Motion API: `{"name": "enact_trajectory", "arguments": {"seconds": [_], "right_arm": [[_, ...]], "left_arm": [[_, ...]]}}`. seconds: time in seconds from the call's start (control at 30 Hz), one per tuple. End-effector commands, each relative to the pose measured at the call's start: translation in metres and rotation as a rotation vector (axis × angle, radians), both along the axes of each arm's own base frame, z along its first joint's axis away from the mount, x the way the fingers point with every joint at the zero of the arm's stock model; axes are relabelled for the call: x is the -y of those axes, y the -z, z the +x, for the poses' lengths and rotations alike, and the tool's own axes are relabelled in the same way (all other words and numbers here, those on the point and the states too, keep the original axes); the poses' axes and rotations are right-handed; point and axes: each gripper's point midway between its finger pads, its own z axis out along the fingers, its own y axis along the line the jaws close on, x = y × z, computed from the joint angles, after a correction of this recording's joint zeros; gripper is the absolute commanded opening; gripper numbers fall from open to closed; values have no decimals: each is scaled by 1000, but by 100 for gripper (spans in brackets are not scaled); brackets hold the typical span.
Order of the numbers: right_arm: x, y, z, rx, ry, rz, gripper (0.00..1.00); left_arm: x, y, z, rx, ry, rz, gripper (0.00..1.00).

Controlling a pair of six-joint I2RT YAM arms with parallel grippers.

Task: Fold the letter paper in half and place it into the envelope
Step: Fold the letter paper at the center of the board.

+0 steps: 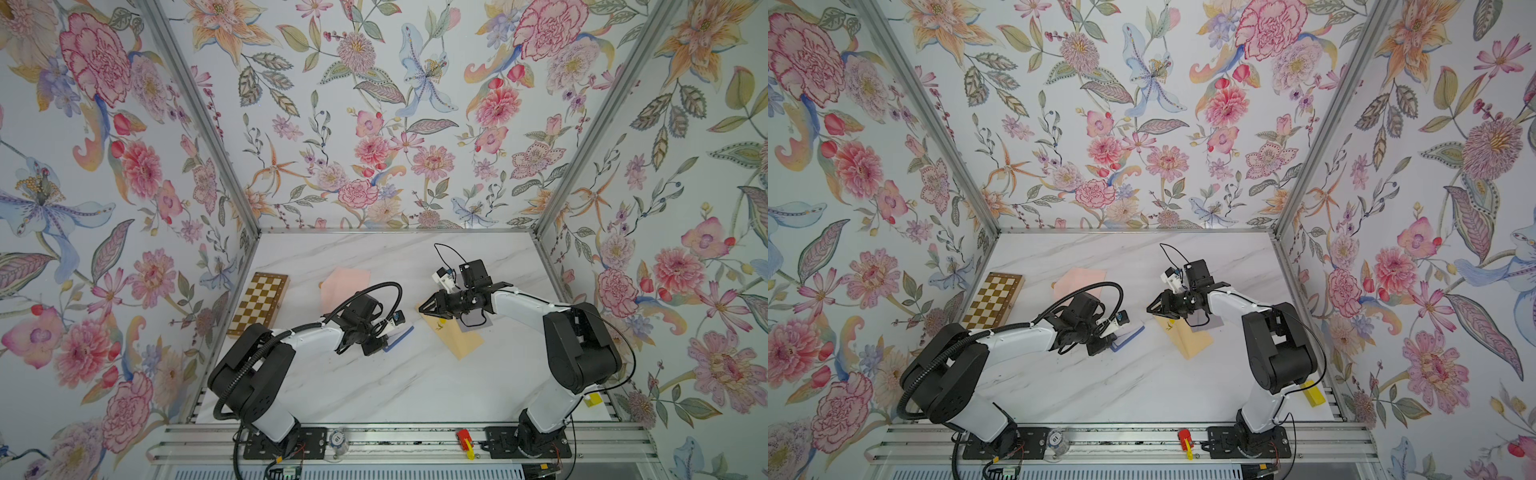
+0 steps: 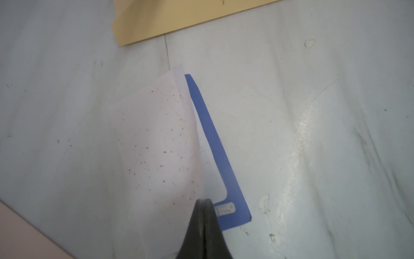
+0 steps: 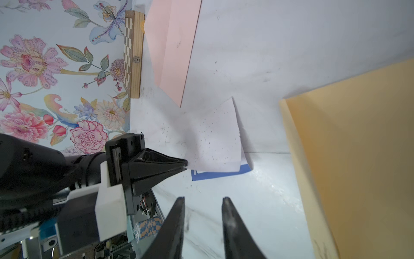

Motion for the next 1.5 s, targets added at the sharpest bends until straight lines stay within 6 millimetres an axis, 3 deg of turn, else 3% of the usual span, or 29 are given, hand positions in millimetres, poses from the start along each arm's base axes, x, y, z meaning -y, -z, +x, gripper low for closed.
{"name": "enact_trajectory", "arguments": {"seconds": [0.0, 0.13, 0.4, 0.87, 1.47], "right_arm": [[-5, 0, -3, -21, -83, -3, 30], [-14, -2, 4, -45, -125, 29, 27], [-41, 13, 7, -81, -192, 6, 19], [-97, 54, -30, -159, -327, -43, 18], [-114, 77, -41, -194, -357, -84, 18]], "left_arm": [[15, -22, 2, 86, 92, -34, 0], [20, -20, -3, 117, 137, -15, 0], [31, -11, -9, 163, 198, 50, 0], [31, 5, -13, 109, 233, 114, 0], [29, 27, -10, 78, 229, 204, 0]]}}
